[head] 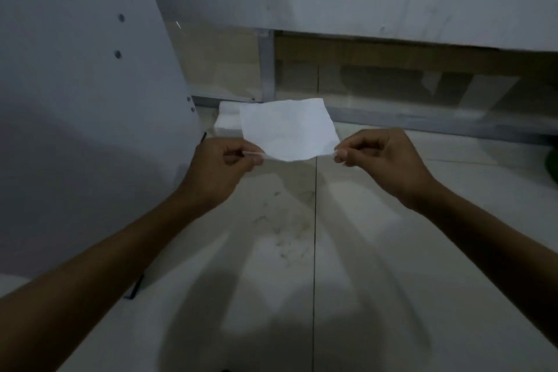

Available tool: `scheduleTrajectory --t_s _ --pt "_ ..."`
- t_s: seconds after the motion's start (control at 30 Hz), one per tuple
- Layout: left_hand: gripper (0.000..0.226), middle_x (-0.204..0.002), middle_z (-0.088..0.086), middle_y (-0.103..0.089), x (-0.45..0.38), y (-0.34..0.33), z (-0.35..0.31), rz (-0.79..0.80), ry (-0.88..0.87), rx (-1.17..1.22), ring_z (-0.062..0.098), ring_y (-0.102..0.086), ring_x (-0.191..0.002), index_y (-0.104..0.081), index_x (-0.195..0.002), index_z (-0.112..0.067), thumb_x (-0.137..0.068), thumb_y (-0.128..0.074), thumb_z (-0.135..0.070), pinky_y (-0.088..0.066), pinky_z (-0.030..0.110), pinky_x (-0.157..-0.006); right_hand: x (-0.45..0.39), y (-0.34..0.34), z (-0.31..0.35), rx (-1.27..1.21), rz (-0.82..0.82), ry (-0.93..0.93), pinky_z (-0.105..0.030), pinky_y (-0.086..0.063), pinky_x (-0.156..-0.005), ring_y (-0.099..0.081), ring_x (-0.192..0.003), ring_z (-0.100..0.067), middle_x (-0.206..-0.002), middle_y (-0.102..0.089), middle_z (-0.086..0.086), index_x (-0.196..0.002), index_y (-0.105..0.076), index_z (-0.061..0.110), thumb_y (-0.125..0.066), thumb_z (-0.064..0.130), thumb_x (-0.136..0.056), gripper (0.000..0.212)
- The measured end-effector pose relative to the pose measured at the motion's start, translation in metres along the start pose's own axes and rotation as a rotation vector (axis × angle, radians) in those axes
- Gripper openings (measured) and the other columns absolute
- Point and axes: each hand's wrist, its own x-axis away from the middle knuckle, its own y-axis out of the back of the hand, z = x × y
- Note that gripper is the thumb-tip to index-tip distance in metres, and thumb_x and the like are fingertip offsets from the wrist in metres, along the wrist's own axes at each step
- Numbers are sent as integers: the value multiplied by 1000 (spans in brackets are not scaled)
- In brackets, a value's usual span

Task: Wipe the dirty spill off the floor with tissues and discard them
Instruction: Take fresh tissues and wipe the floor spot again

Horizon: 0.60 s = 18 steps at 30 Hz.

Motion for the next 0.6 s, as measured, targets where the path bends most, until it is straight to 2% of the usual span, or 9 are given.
scheduleTrajectory --t_s 0.1,0.2,0.37,0.6 --pt "13 -99 -5 -79 31 -19 28 6 6 -18 2 -75 -93 -82 -98 -12 -88 -78 -5 -56 16 -90 29 -15 -24 36 -60 23 -22 -60 -84 -75 -89 -6 -95 -79 8 -100 -80 15 -77 16 -91 10" --pt "23 -105 -8 -78 63 -33 48 11 -27 -75 -4 -71 -100 -82 -93 -19 -86 -77 1 -52 11 -90 56 -33 -43 139 -52 96 -24 -61 -85 -73 -91 -4 -98 -78 3 -101 -80 11 -78 11 -89 12" --pt "19 -108 -2 -79 102 -40 67 60 -147 -241 6 -72 -104 -83 -93 -13 -85 -77 3 -55 25 -97 93 -61 -66 293 55 231 -30 -61 -85 -74 -90 -13 -100 -78 -5 -96 -81 5 -81 0 -84 13" --pt "20 -113 -1 -78 118 -35 79 104 -147 -285 10 -70 -106 -83 -99 -14 -86 -76 0 -56 34 -97 109 -68 -78 270 82 225 -27 -59 -88 -74 -93 -14 -102 -78 -4 -95 -80 7 -81 3 -85 11"
